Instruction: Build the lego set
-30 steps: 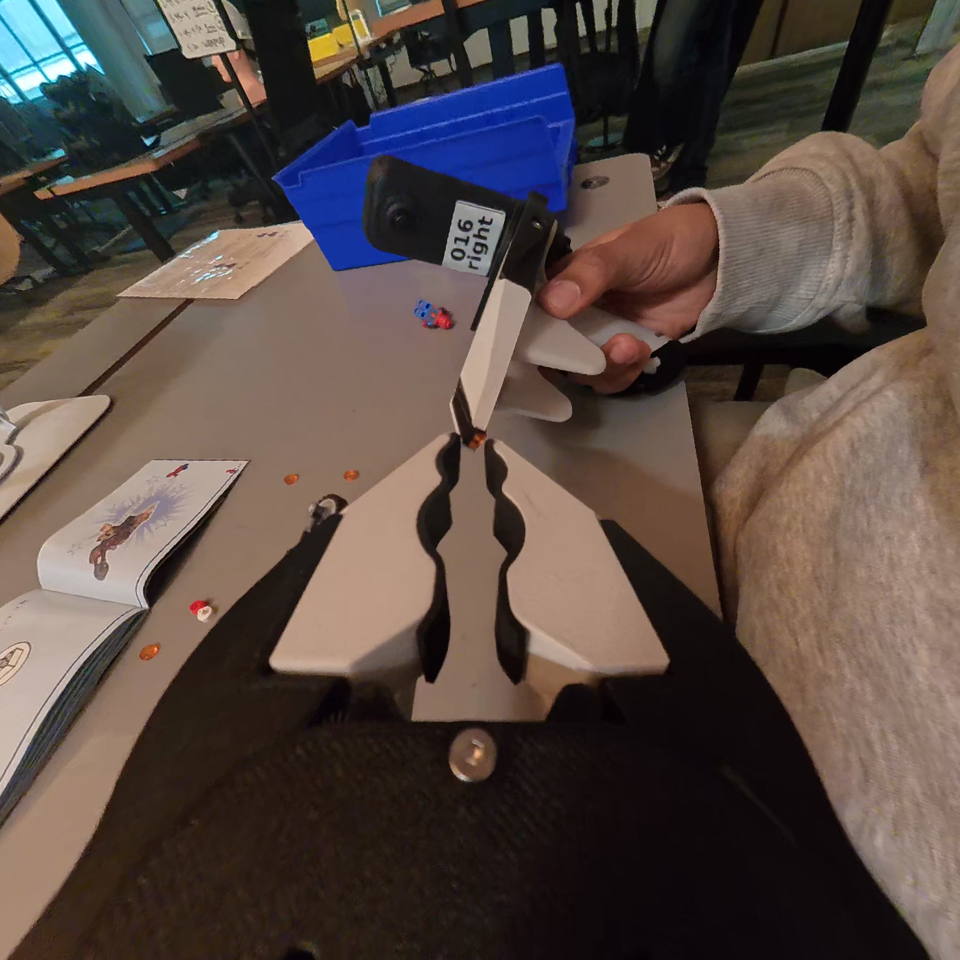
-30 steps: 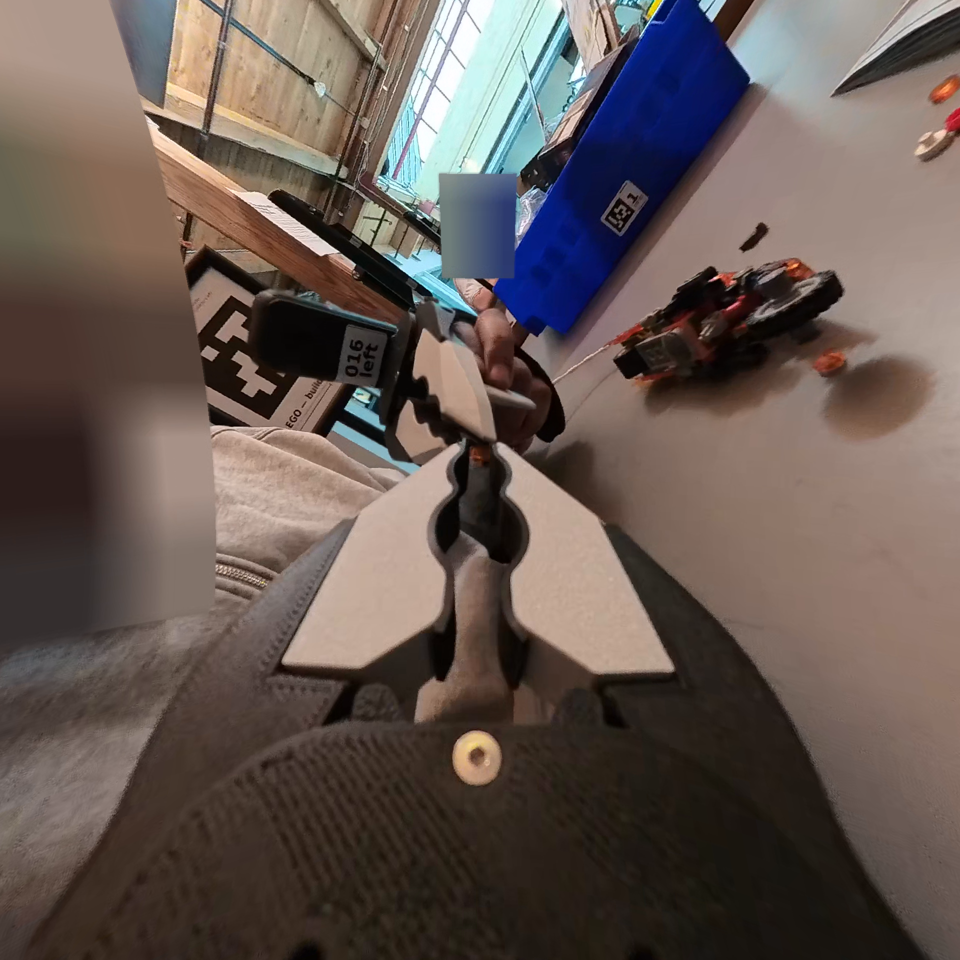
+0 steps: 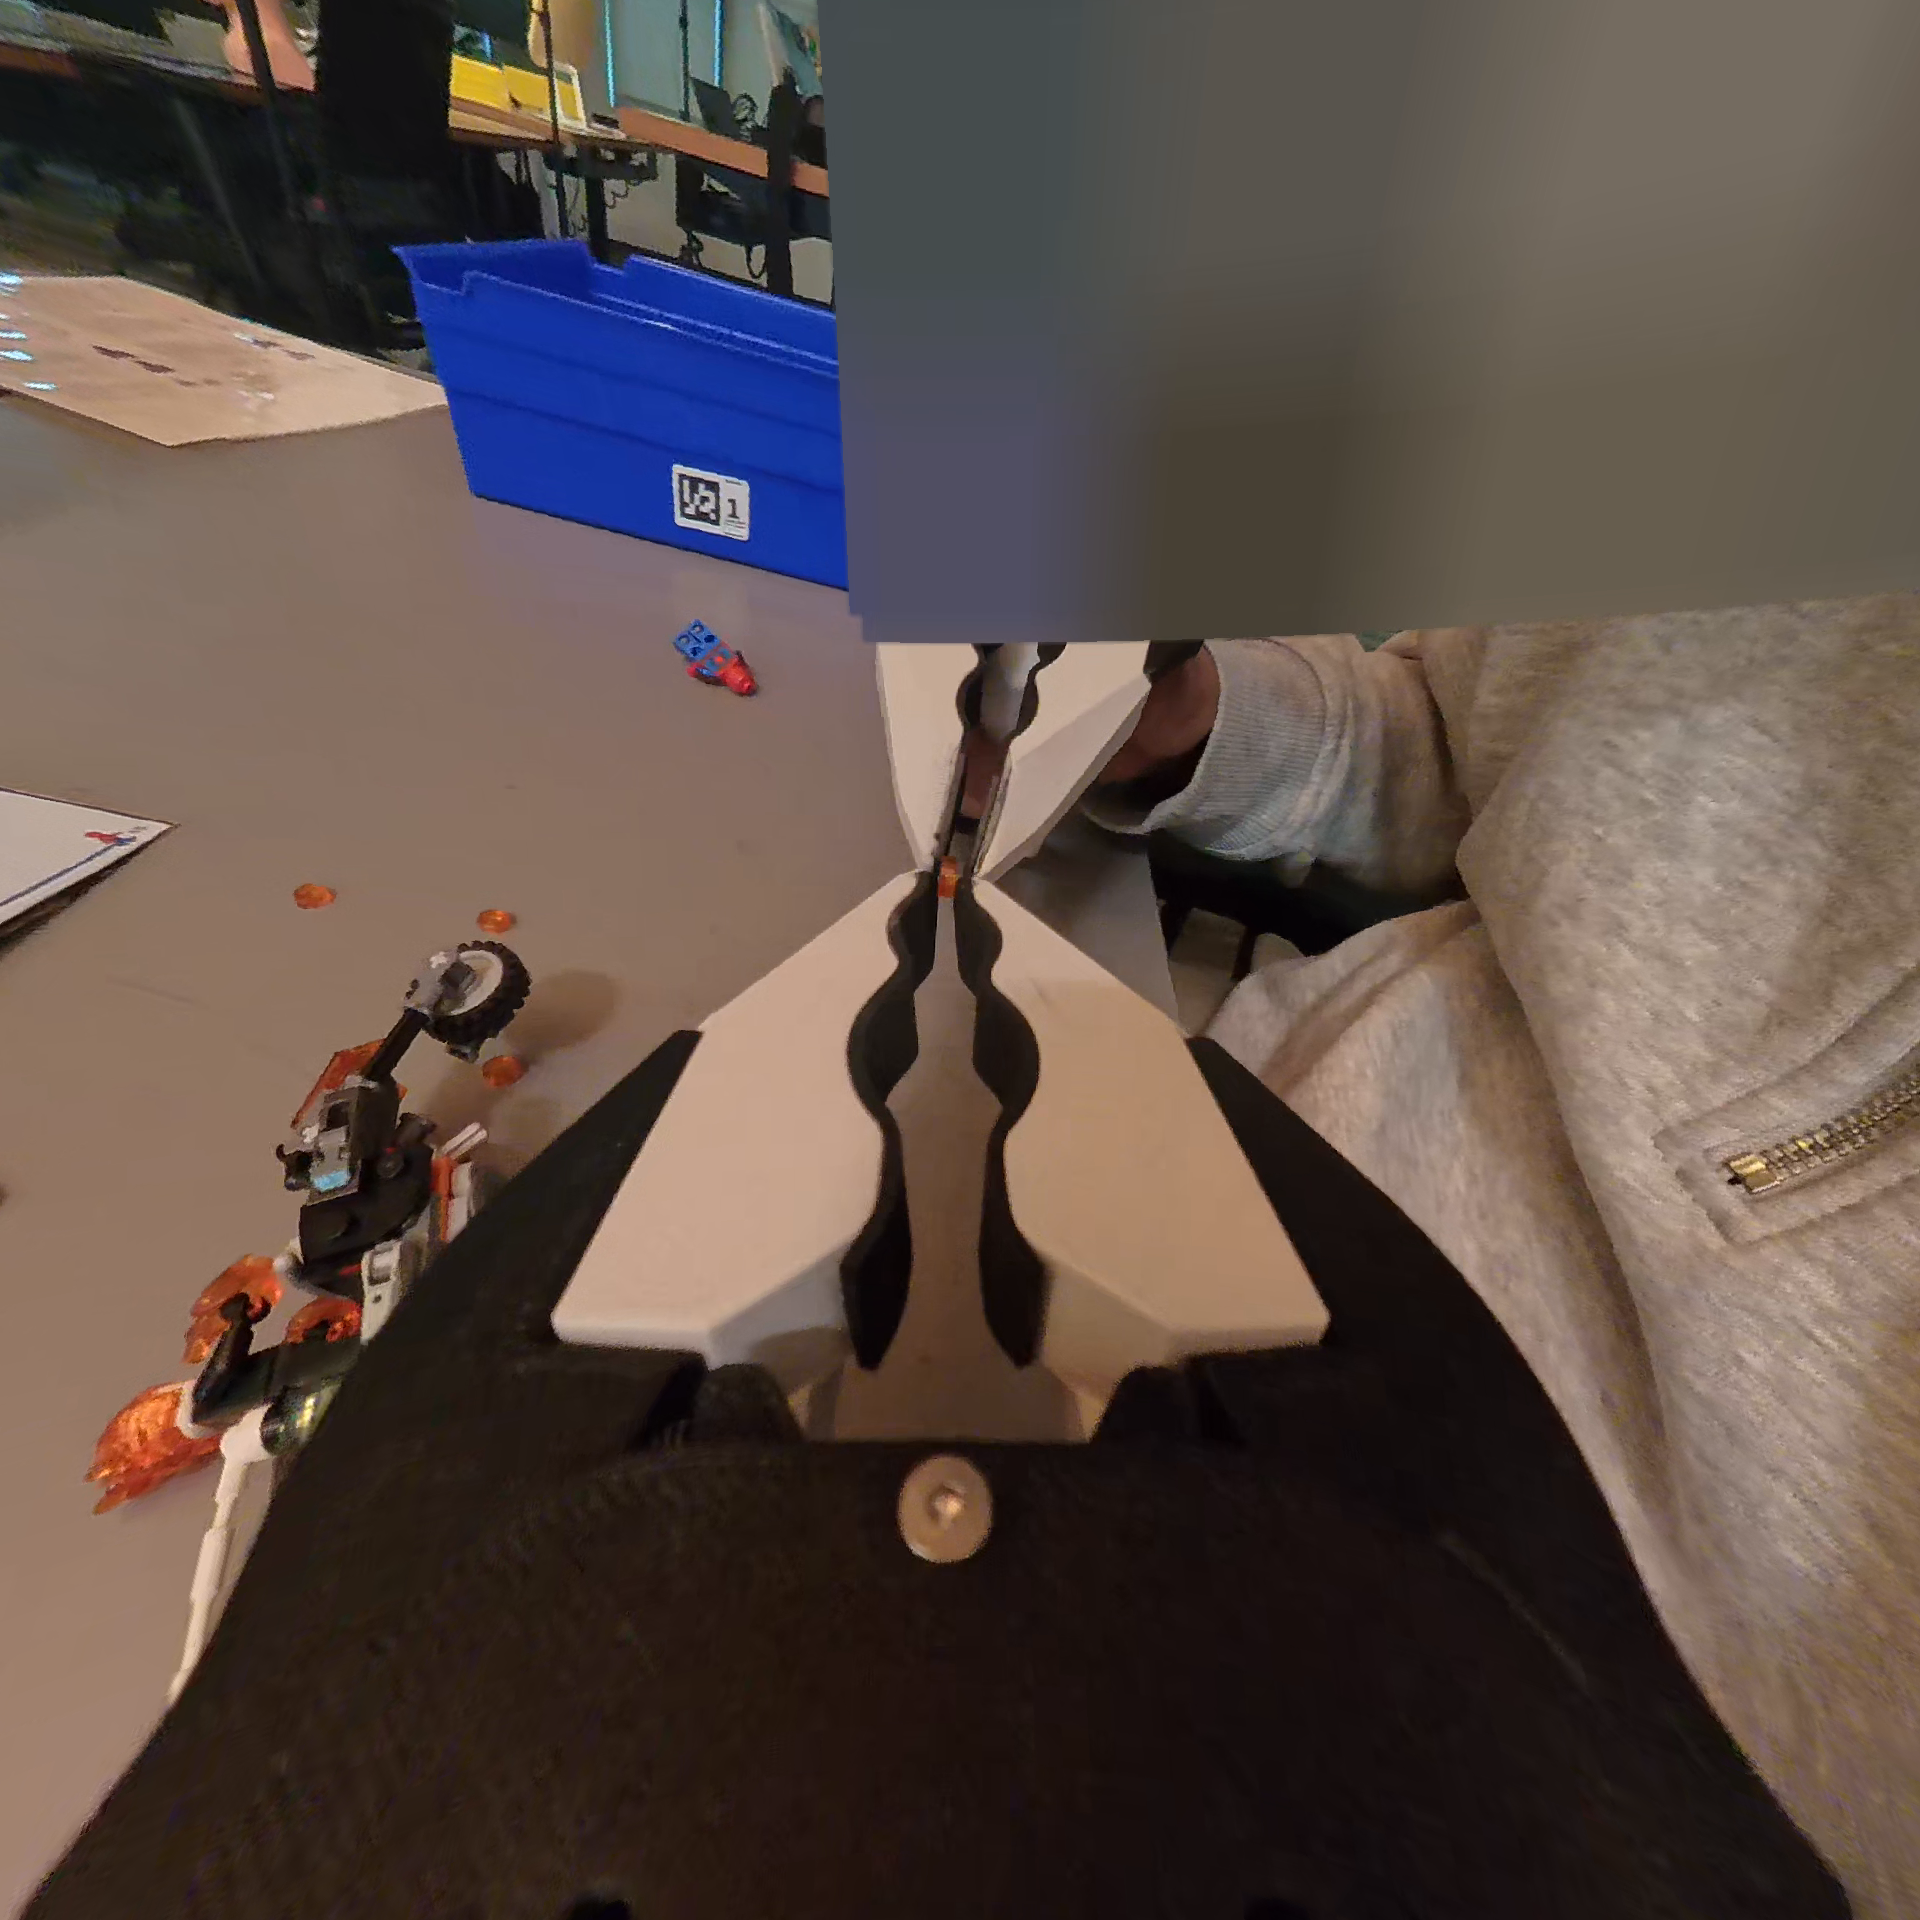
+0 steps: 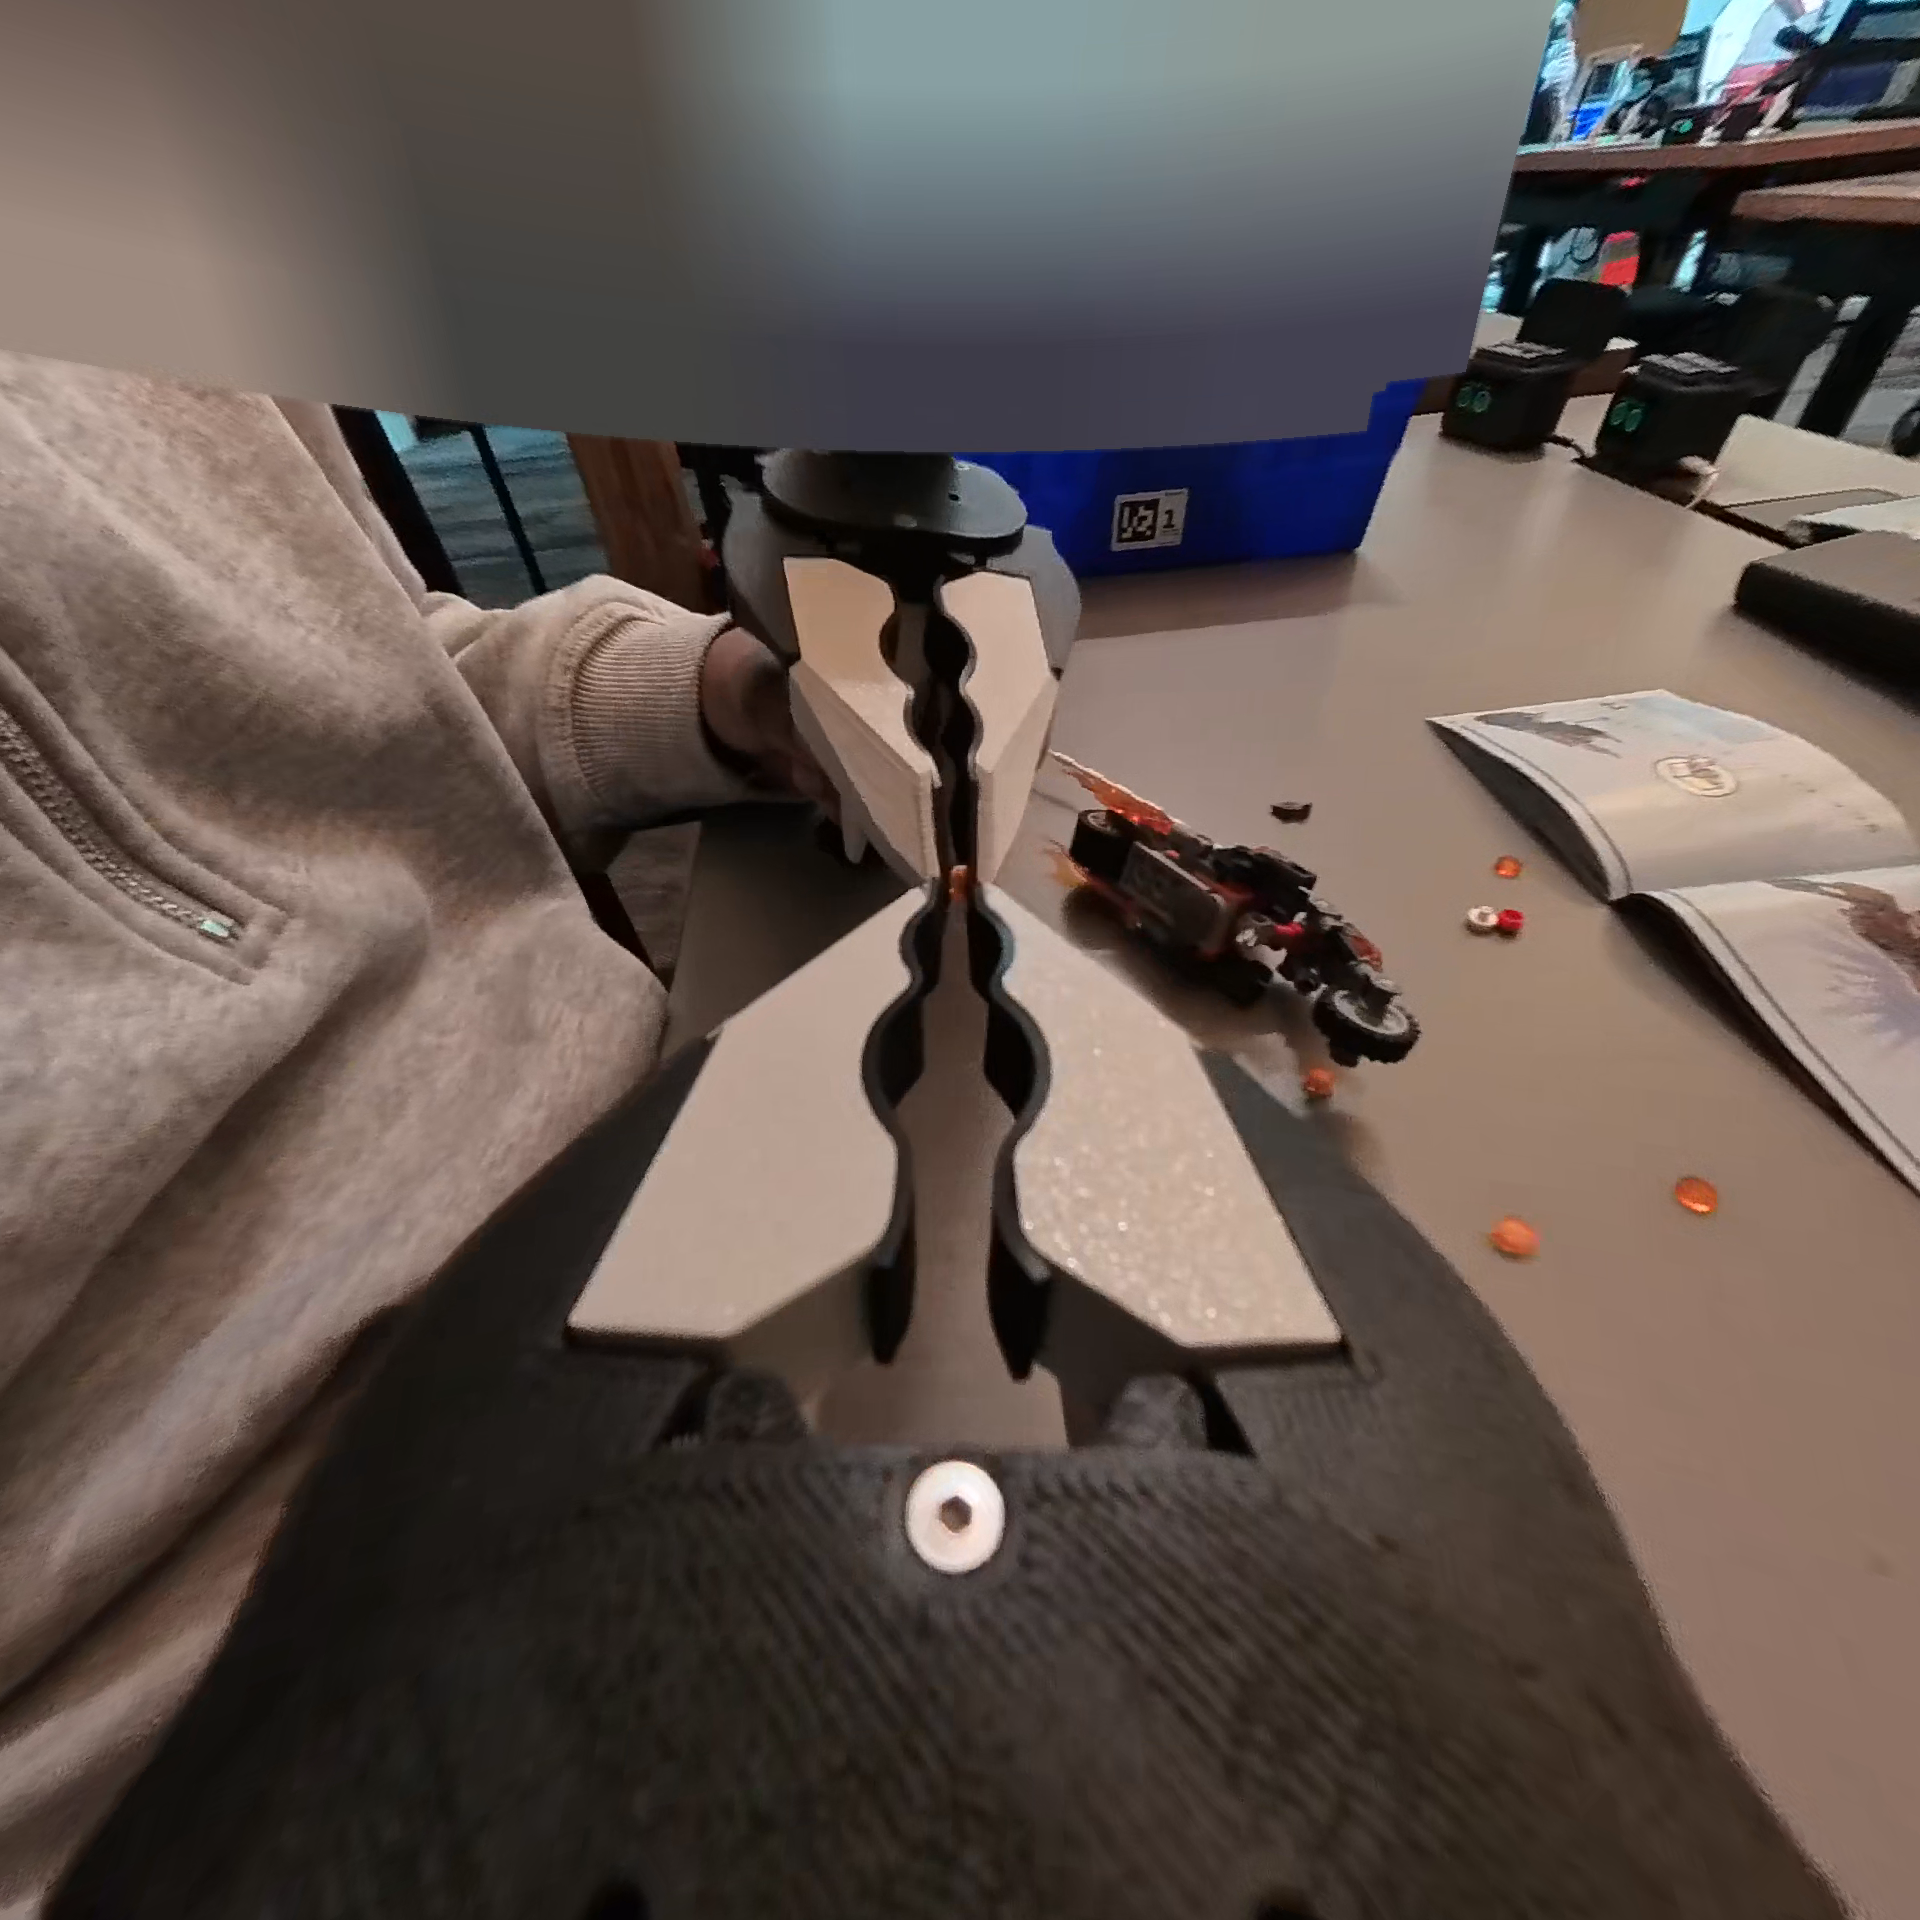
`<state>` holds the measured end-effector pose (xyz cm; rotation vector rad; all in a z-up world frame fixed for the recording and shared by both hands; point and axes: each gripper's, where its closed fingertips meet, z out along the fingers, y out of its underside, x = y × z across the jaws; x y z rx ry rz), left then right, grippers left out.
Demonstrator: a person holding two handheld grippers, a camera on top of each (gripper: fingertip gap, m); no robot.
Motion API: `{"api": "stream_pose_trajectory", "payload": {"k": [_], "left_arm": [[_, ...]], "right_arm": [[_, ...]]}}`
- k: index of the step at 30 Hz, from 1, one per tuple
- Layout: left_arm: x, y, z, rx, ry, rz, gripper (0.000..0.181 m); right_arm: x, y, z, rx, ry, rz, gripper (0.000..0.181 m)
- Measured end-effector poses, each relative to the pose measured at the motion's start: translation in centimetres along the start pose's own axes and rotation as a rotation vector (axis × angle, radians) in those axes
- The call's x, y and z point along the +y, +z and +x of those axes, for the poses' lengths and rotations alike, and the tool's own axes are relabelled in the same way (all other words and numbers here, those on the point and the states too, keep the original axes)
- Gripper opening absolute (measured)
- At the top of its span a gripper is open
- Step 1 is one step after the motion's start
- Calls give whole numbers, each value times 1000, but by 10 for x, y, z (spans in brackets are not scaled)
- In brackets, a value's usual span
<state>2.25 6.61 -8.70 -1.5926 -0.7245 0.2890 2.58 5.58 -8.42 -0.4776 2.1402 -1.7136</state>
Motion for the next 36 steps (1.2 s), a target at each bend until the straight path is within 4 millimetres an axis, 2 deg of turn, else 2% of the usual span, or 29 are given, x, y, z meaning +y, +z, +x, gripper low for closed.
{"api": "stream_pose_trajectory", "payload": {"k": [15, 17, 21, 25, 27, 30, 33, 36], "left_arm": [[1, 1, -3, 6, -48, -1, 1], [1, 2, -4, -7, -43, -5, 11], [3, 3, -8, -39, -35, -26, 13], [-3, -10, -27, -161, -14, -17, 35], [-2, -23, -51, -307, -1, -50, 37], [16, -42, -88, -549, 35, -207, 39], [32, -44, -101, -612, 63, -321, 41], [39, -36, -101, -587, 53, -341, 39]], "right_arm": [[1, 1, 3, -56, 96, 2, 0], [1, 1, 5, -49, 98, 6, 0], [1, 3, 9, -48, 97, -1, 0], [1, 4, 23, -7, 49, -39, 0], [4, 6, 38, 38, -3, -91, 0], [8, 15, 61, 76, -58, -162, 0], [12, 30, 77, 83, -52, -213, 0], [21, 41, 86, 83, -48, -285, 0]]}}
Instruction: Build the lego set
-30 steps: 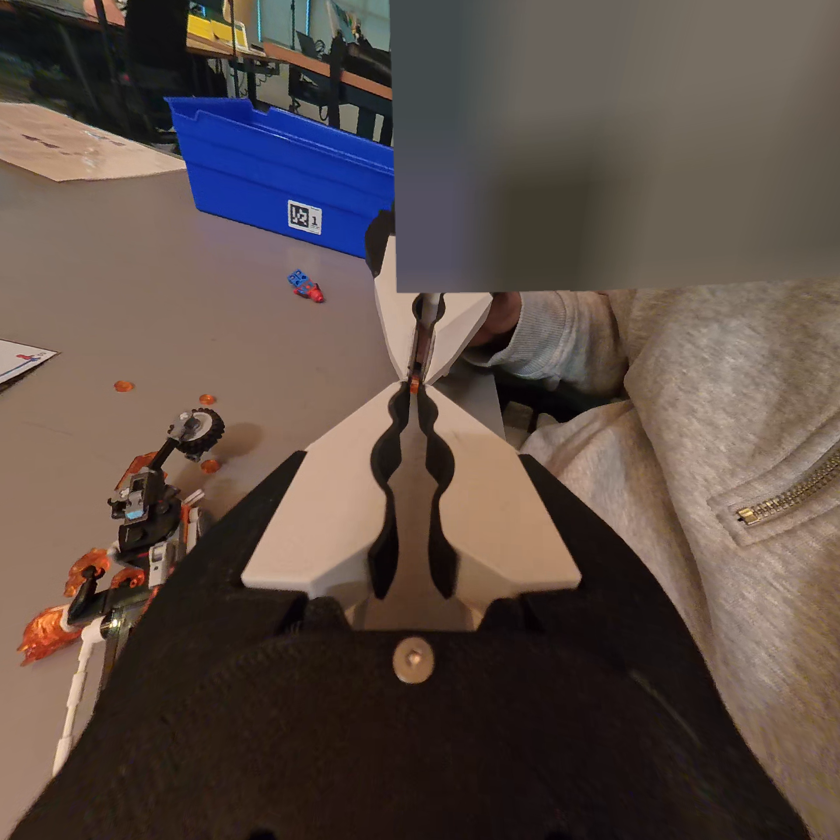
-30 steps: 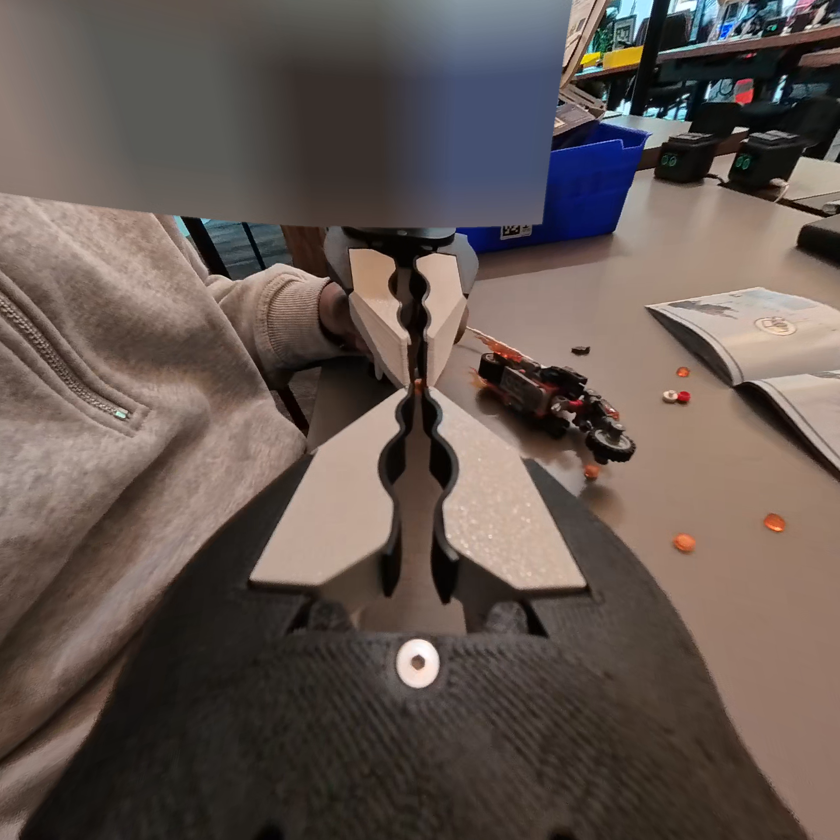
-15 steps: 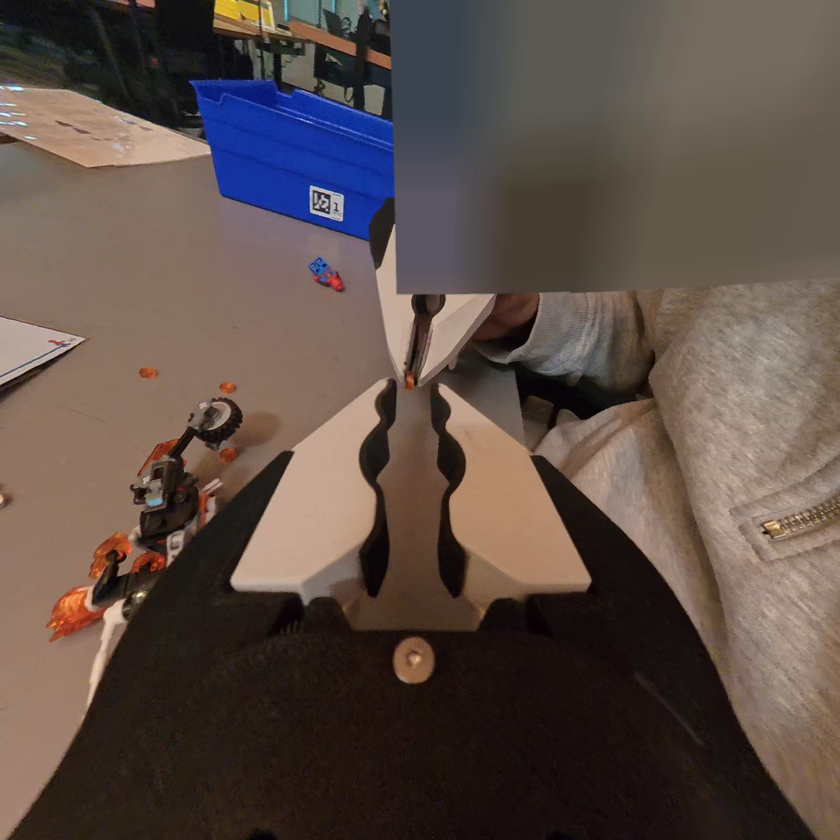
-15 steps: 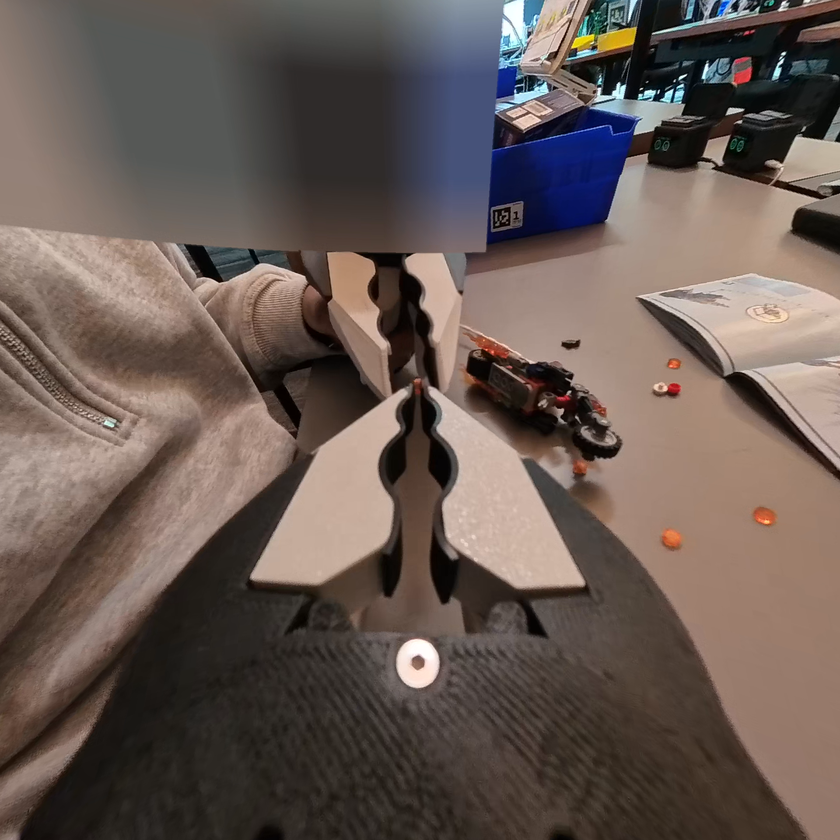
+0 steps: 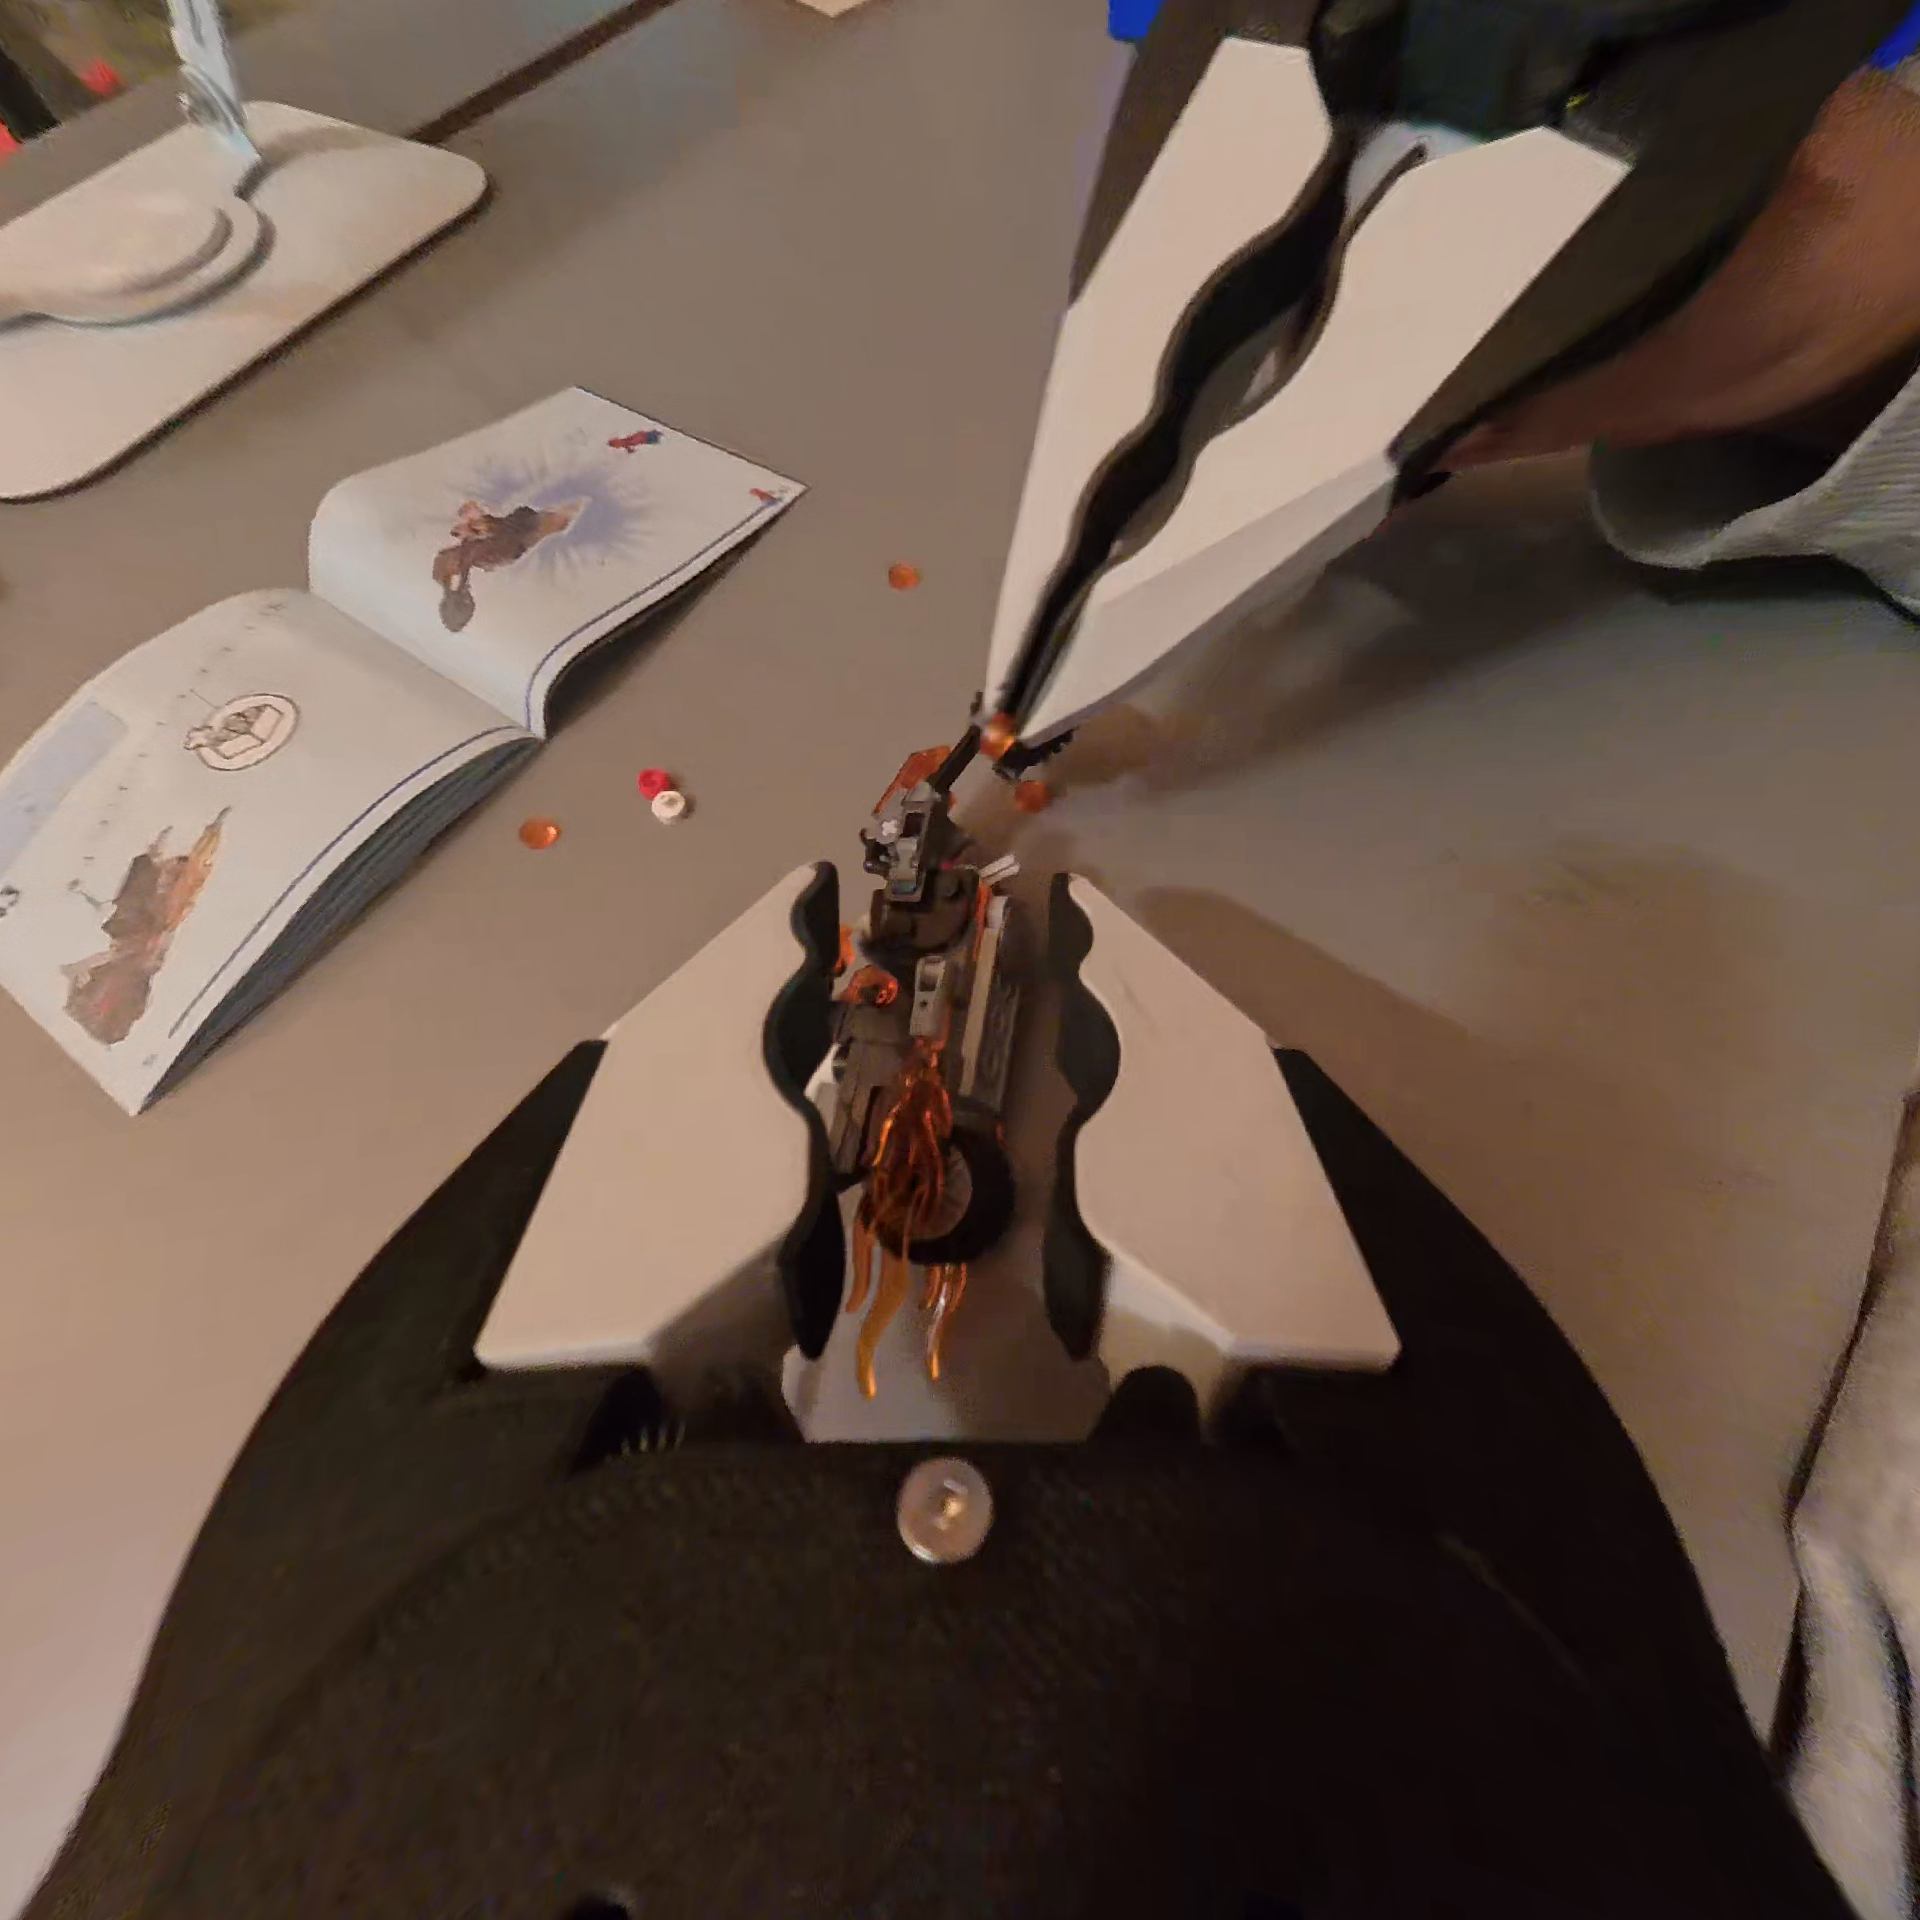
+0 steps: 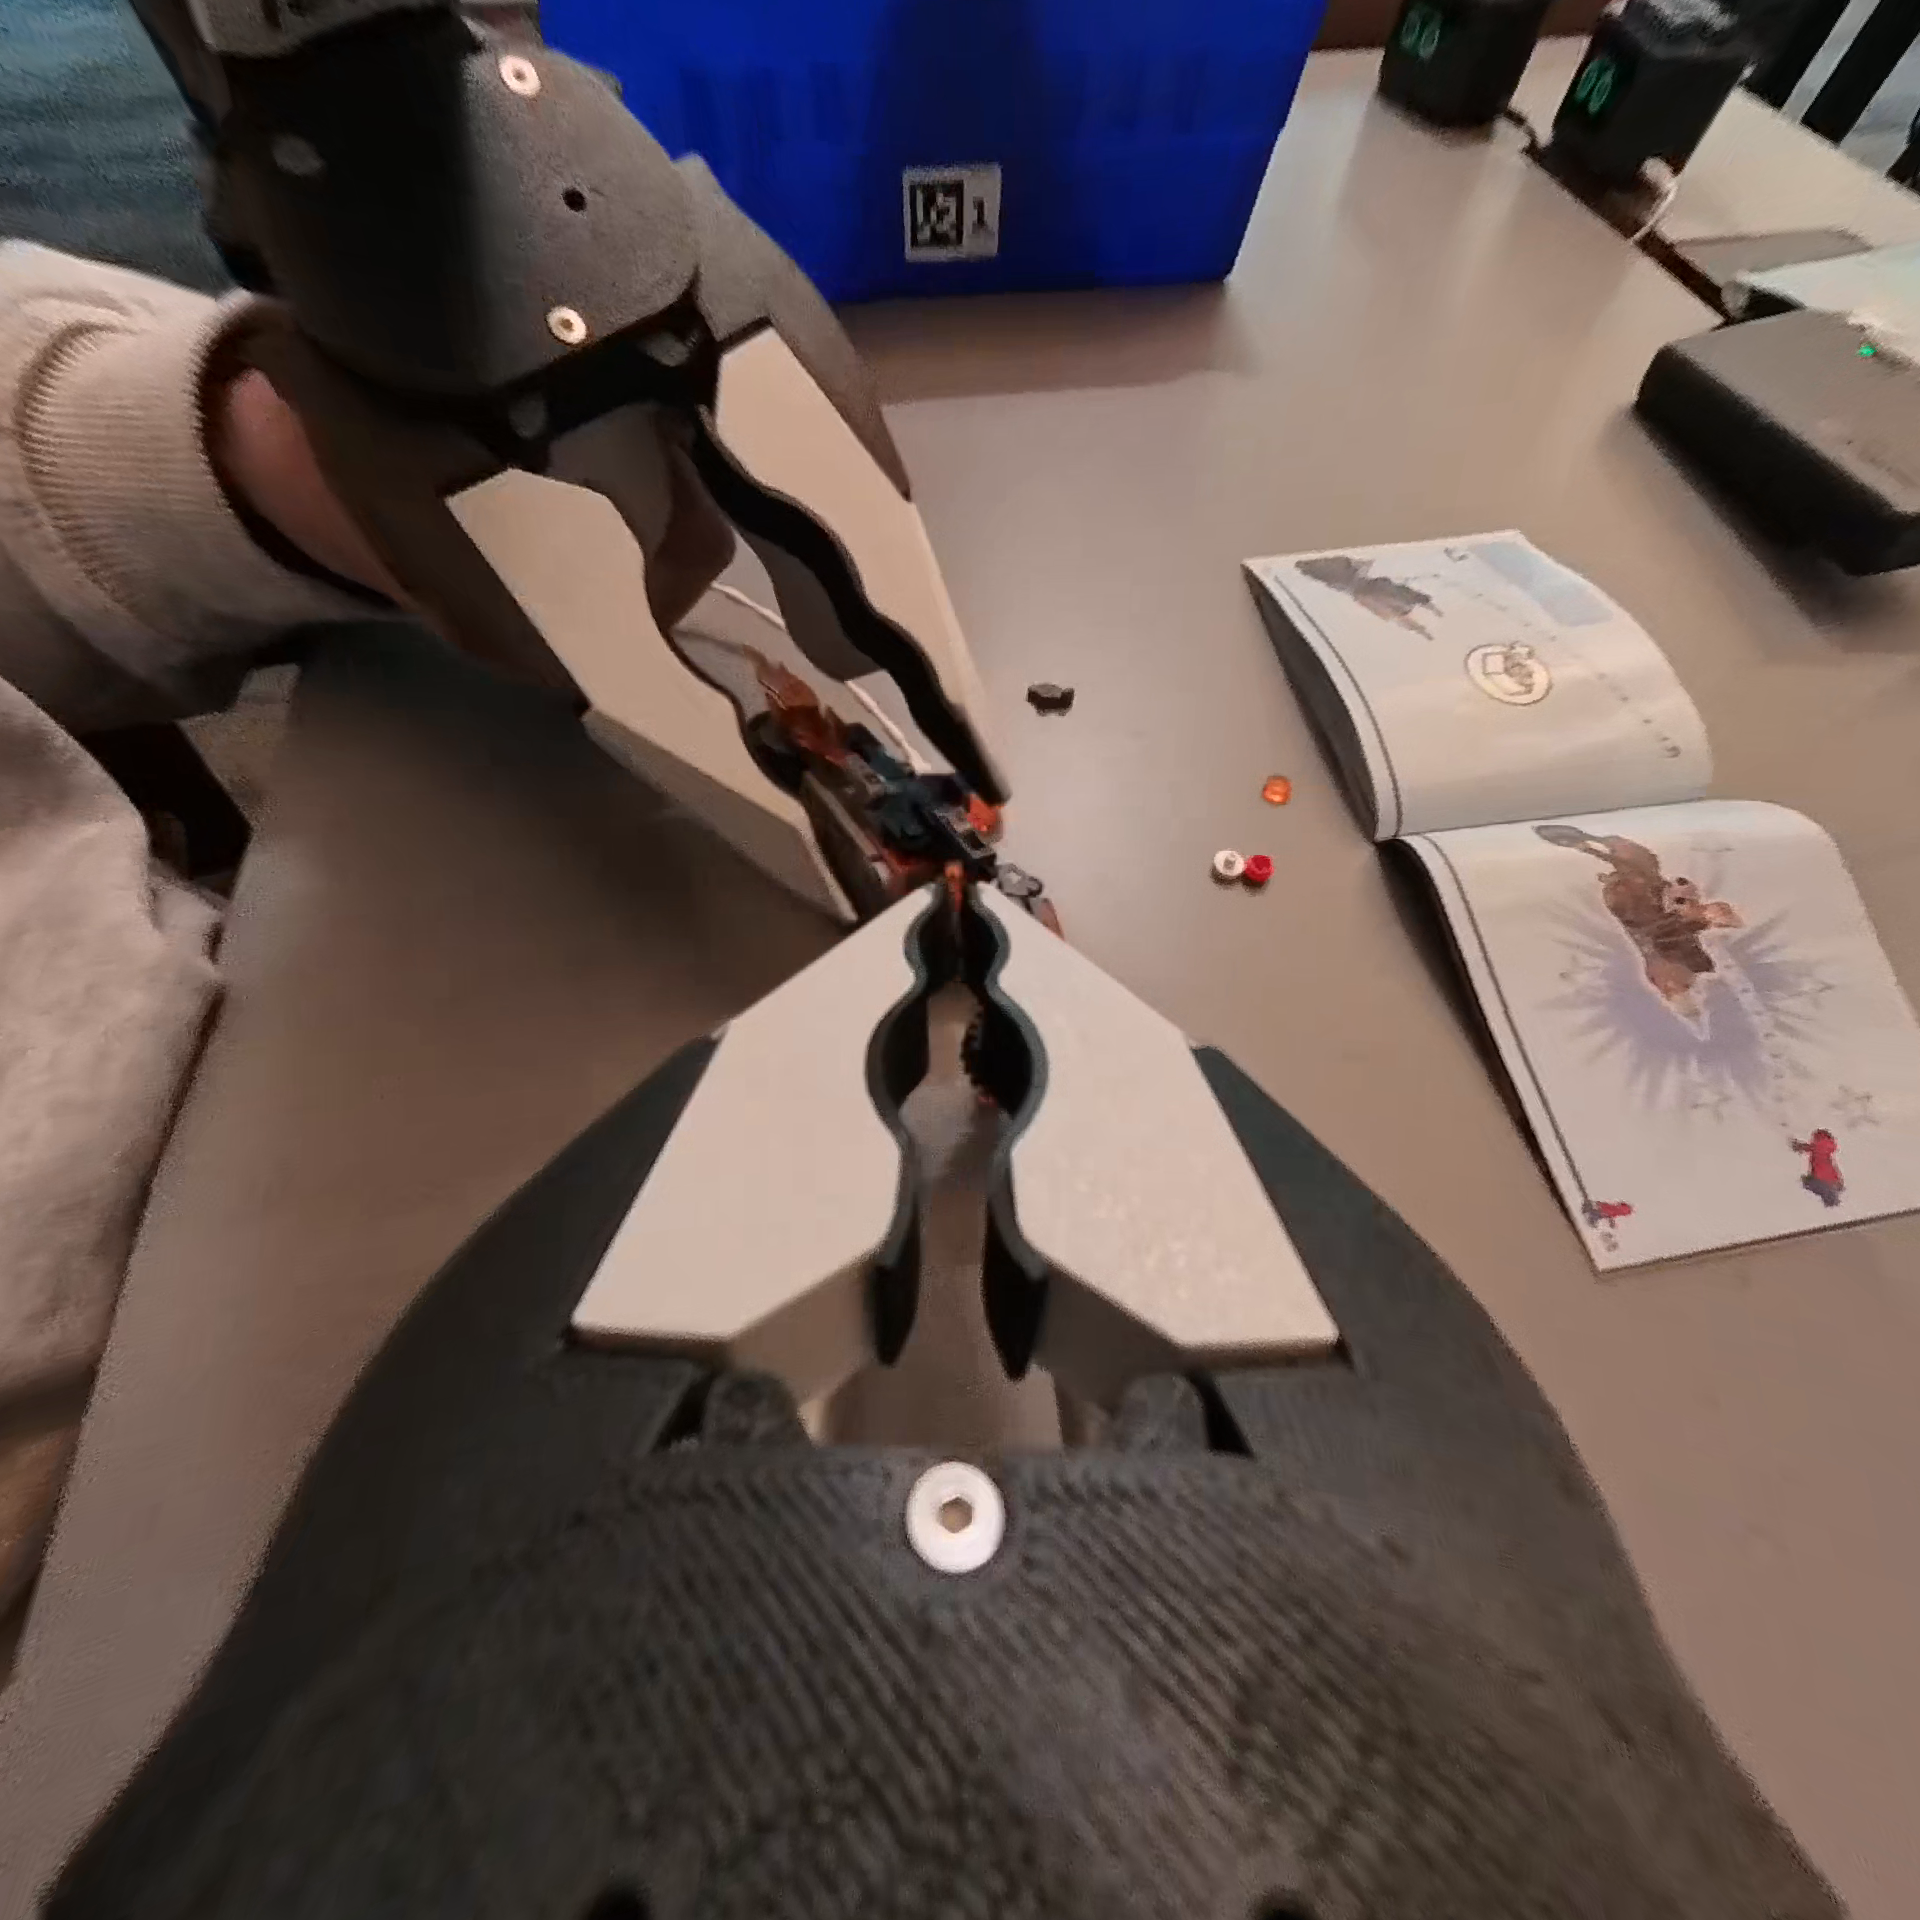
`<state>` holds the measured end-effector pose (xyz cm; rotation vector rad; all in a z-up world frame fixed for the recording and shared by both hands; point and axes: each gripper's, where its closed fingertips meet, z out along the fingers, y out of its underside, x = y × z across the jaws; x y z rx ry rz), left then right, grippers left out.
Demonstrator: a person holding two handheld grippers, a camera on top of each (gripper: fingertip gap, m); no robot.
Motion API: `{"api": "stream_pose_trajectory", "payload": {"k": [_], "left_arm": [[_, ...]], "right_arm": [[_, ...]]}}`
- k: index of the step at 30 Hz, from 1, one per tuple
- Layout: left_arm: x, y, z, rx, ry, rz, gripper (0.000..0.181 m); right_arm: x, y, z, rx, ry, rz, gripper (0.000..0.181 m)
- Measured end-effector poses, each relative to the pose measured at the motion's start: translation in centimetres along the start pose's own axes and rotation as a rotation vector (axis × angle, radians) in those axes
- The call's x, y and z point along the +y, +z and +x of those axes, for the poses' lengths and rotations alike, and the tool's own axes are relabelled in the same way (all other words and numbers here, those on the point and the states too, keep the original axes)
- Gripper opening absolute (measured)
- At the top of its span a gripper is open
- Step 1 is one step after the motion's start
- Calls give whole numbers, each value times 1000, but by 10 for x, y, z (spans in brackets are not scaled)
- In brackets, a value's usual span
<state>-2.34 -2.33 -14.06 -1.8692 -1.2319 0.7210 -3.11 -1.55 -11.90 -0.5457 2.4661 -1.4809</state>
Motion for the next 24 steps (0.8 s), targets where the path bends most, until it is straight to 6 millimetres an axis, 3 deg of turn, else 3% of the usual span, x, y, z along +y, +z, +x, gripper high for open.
{"api": "stream_pose_trajectory", "payload": {"k": [4, 13, 24], "left_arm": [[4, 5, 2, 26, -2, -20, 26], [3, 5, 5, 69, -23, -18, 25], [3, 4, 10, 115, -30, -16, 25]], "right_arm": [[7, 7, 5, 26, -52, -66, 0], [11, 13, 6, -64, 14, -72, 0], [12, 10, 0, -295, 129, -35, 0]]}}
